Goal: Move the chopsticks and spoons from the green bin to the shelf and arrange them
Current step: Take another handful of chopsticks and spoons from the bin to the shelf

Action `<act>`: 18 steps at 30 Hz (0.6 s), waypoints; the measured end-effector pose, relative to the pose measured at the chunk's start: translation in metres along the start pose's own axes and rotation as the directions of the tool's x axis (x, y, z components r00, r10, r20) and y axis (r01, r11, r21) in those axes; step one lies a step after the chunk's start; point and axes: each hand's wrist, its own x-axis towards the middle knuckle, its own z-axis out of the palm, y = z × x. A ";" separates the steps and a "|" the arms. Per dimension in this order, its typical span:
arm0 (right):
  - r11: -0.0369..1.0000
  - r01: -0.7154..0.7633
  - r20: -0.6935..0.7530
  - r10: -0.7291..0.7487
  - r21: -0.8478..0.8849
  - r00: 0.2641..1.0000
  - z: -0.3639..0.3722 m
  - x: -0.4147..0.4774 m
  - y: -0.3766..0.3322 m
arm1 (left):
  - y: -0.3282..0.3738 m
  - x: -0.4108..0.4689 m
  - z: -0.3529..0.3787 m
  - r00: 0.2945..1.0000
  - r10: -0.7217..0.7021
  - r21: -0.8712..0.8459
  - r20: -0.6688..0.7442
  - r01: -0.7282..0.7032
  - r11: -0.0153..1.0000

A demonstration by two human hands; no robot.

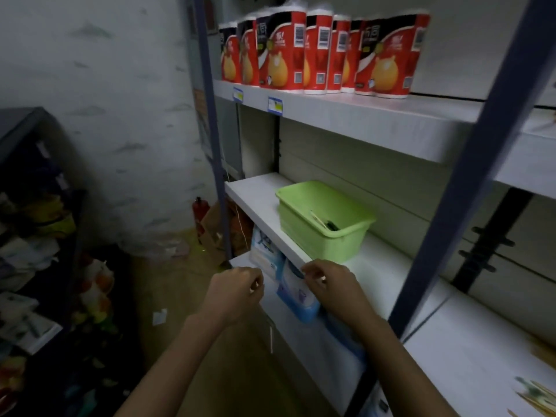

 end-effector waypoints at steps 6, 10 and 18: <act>0.999 -0.027 -0.082 0.029 0.024 0.996 0.010 0.067 0.005 | -0.044 0.061 0.005 0.999 0.003 -0.068 -0.054 -0.007 0.998; 0.999 -0.034 -0.146 0.034 -0.001 0.989 0.009 0.127 0.021 | -0.063 0.125 0.007 0.990 0.071 -0.111 -0.120 -0.084 0.990; 0.966 -0.256 -0.189 0.260 0.046 0.947 -0.003 0.235 0.066 | -0.089 0.261 0.012 0.974 0.208 -0.292 -0.086 -0.224 0.930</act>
